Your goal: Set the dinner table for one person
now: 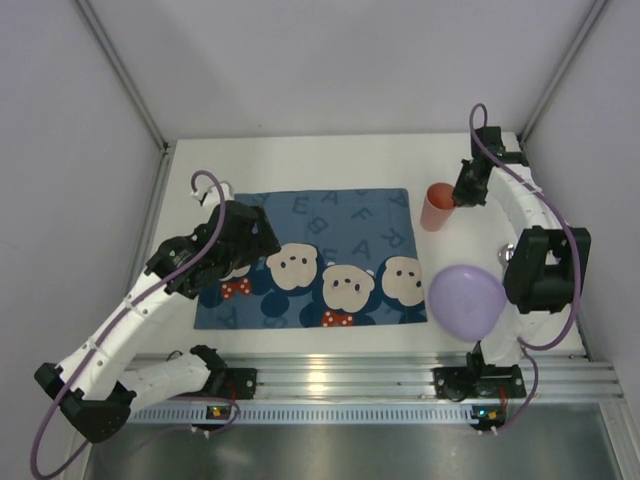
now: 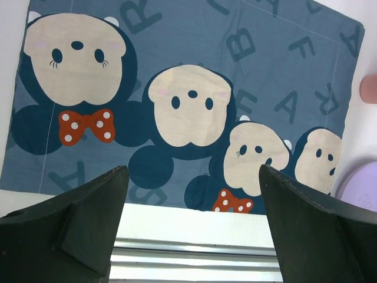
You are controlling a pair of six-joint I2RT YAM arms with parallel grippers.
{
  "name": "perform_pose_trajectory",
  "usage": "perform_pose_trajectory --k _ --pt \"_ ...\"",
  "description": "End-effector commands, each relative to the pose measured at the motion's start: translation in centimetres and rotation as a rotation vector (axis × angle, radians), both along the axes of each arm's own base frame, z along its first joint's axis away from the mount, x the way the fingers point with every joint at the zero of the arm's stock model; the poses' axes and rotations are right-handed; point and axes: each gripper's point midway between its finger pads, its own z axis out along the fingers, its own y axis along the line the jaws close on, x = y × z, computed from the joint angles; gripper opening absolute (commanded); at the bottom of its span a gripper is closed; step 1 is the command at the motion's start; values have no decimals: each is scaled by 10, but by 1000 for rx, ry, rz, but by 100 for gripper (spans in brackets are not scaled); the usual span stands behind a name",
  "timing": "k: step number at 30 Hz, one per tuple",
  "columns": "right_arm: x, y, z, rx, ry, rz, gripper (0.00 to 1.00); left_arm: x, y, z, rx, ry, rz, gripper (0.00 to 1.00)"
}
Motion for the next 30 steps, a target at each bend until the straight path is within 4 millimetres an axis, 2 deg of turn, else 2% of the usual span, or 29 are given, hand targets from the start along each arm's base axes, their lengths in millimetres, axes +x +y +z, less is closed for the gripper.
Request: perform_pose_trajectory --k 1,3,5,6,7,9,10,12,13,15,16,18,19,21,23,24,26,27,28,30 --pt "21 3 49 21 -139 4 0 3 1 -9 27 21 14 97" --pt "21 15 71 28 -175 26 0 6 -3 -11 34 29 1 97" --pt "19 37 89 39 -212 67 0 11 -7 -11 36 26 -10 97" --pt "17 44 93 44 -212 80 0 13 -9 -11 37 27 -15 96" --pt "16 60 101 58 -228 104 0 14 -10 -10 37 26 -18 97" --pt "15 75 103 81 -223 133 0 18 -14 -12 42 30 -26 96" --pt "14 88 97 92 -206 154 0 19 -15 -11 40 28 -30 96" --pt "15 101 92 94 -194 178 0 22 -17 -12 43 27 -34 96" --pt "14 114 82 88 -168 209 0 22 -18 -13 45 30 -36 96" --pt "18 123 79 70 -167 225 0 23 -19 -12 46 28 -41 96" --pt "19 133 68 58 -145 245 0 24 -19 -12 46 27 -39 96" --pt "26 137 67 40 -150 247 0 23 -17 -11 49 23 -35 96" --pt "29 140 57 28 -129 250 0 23 -16 -11 51 24 -33 96" --pt "38 142 61 12 -146 244 0 22 -14 -9 46 17 -29 96" --pt "43 145 51 -19 -117 257 0 20 -12 -10 48 18 -24 96" --pt "49 146 60 -44 -140 258 0 20 -9 -10 49 20 -16 96" --pt "51 147 50 -94 -105 276 0 18 -6 -11 54 21 -11 96" --pt "56 148 56 -110 -123 277 3 18 -5 -10 54 19 -9 96" --pt "57 151 50 -121 -109 287 9 17 -4 -11 55 19 -8 96" --pt "57 154 47 -120 -99 293 12 18 -2 -11 60 19 -8 96"
